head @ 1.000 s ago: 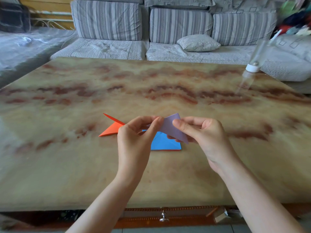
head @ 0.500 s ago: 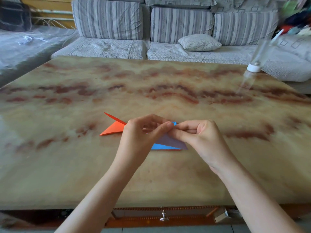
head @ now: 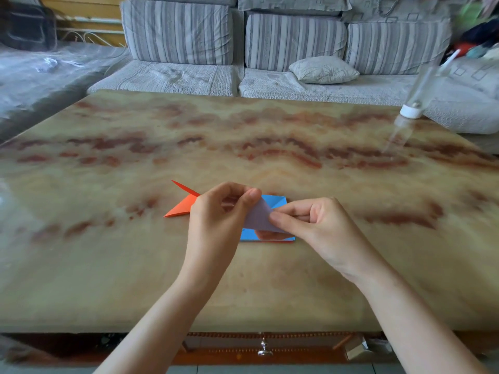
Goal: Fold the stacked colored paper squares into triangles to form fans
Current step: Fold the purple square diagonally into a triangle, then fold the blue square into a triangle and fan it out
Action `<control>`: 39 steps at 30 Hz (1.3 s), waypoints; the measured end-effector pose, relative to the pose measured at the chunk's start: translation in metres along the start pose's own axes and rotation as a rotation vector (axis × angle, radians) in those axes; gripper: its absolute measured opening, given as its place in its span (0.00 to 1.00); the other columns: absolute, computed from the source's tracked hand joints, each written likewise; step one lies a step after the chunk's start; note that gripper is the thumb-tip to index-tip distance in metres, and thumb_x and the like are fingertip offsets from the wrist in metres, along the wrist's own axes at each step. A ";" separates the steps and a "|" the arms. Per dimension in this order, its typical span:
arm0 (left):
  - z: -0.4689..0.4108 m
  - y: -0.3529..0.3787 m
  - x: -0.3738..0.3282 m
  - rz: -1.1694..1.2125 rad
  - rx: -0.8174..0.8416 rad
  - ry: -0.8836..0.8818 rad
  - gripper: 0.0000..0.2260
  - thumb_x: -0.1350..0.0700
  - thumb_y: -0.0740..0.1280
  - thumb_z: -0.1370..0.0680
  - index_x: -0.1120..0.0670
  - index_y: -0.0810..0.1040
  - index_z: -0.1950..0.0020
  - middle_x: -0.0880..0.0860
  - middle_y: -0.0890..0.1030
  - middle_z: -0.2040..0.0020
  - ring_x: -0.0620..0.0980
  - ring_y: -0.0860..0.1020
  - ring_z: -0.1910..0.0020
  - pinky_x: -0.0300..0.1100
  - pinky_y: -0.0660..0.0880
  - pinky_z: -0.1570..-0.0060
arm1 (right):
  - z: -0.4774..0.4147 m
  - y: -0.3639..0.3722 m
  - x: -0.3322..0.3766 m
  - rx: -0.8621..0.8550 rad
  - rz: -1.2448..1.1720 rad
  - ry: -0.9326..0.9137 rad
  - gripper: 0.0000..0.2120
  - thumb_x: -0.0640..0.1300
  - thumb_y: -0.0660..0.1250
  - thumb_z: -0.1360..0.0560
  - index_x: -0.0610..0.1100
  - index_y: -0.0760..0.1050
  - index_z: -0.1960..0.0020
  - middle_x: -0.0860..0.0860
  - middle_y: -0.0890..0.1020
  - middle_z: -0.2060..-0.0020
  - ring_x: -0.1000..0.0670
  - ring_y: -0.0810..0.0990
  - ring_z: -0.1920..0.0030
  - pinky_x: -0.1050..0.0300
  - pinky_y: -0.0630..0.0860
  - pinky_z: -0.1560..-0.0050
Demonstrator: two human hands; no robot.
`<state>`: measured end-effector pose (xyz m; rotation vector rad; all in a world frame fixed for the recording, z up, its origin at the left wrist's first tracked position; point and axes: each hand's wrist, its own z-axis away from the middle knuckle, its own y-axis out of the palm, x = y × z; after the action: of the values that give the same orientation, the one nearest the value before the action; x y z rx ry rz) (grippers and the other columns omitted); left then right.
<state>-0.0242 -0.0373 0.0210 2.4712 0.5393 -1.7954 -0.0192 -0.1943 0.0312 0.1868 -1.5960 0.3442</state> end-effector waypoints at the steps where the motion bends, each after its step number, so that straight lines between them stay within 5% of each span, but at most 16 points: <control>1: 0.000 -0.001 0.000 -0.005 -0.004 -0.001 0.06 0.59 0.69 0.25 0.52 0.80 0.61 0.43 0.81 0.66 0.34 0.77 0.67 0.25 0.70 0.63 | 0.000 -0.001 0.000 0.027 -0.018 0.007 0.07 0.34 0.65 0.24 0.32 0.81 0.51 0.41 0.86 0.59 0.48 0.86 0.57 0.66 0.78 0.55; 8: -0.004 -0.005 0.002 -0.048 -0.001 -0.019 0.05 0.57 0.69 0.25 0.54 0.81 0.61 0.43 0.80 0.68 0.33 0.75 0.68 0.25 0.68 0.65 | 0.002 -0.006 0.000 0.172 -0.034 0.013 0.12 0.32 0.62 0.23 0.37 0.79 0.42 0.44 0.85 0.53 0.47 0.85 0.50 0.62 0.77 0.45; 14: -0.011 -0.015 0.009 -0.065 0.045 -0.081 0.07 0.56 0.70 0.26 0.51 0.81 0.65 0.40 0.79 0.73 0.35 0.73 0.71 0.26 0.67 0.68 | 0.003 -0.006 -0.003 0.245 0.055 0.030 0.18 0.30 0.61 0.23 0.41 0.74 0.36 0.50 0.85 0.51 0.55 0.82 0.46 0.70 0.71 0.43; 18: -0.025 -0.042 0.020 -0.167 -0.095 -0.055 0.06 0.52 0.72 0.27 0.50 0.82 0.64 0.44 0.79 0.71 0.37 0.71 0.70 0.35 0.68 0.65 | 0.003 -0.010 -0.007 0.161 0.094 0.048 0.19 0.28 0.60 0.23 0.38 0.73 0.35 0.50 0.86 0.53 0.54 0.83 0.48 0.69 0.73 0.45; 22: -0.036 -0.078 0.032 -0.255 0.038 -0.197 0.06 0.48 0.74 0.34 0.49 0.82 0.67 0.42 0.79 0.74 0.36 0.71 0.73 0.35 0.67 0.66 | -0.001 -0.014 -0.006 -0.044 0.093 -0.102 0.18 0.27 0.58 0.23 0.41 0.78 0.42 0.49 0.86 0.55 0.52 0.84 0.51 0.62 0.78 0.49; 28: -0.033 -0.090 0.047 -0.493 -0.022 -0.256 0.02 0.54 0.72 0.28 0.51 0.81 0.60 0.47 0.80 0.66 0.45 0.74 0.67 0.38 0.67 0.67 | -0.006 -0.012 -0.022 -0.111 0.561 -0.146 0.14 0.42 0.69 0.25 0.52 0.79 0.41 0.65 0.79 0.44 0.71 0.72 0.41 0.80 0.61 0.43; 33: -0.031 -0.086 0.052 -0.607 -0.102 -0.196 0.02 0.53 0.71 0.27 0.50 0.80 0.58 0.48 0.80 0.61 0.52 0.76 0.60 0.43 0.68 0.62 | -0.017 -0.007 -0.043 -0.023 0.892 -0.198 0.22 0.50 0.75 0.32 0.52 0.78 0.39 0.65 0.74 0.41 0.62 0.70 0.35 0.77 0.55 0.38; 39: -0.034 -0.080 0.062 -0.811 -0.131 -0.063 0.10 0.50 0.72 0.28 0.55 0.81 0.53 0.54 0.79 0.54 0.57 0.72 0.51 0.46 0.67 0.52 | -0.020 -0.009 -0.050 -0.063 0.935 -0.189 0.15 0.46 0.74 0.30 0.53 0.81 0.43 0.58 0.81 0.44 0.55 0.73 0.40 0.71 0.61 0.41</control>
<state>-0.0009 0.0617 -0.0114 2.2434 1.7789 -1.9259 0.0057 -0.2001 -0.0168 -0.6180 -1.7995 1.0115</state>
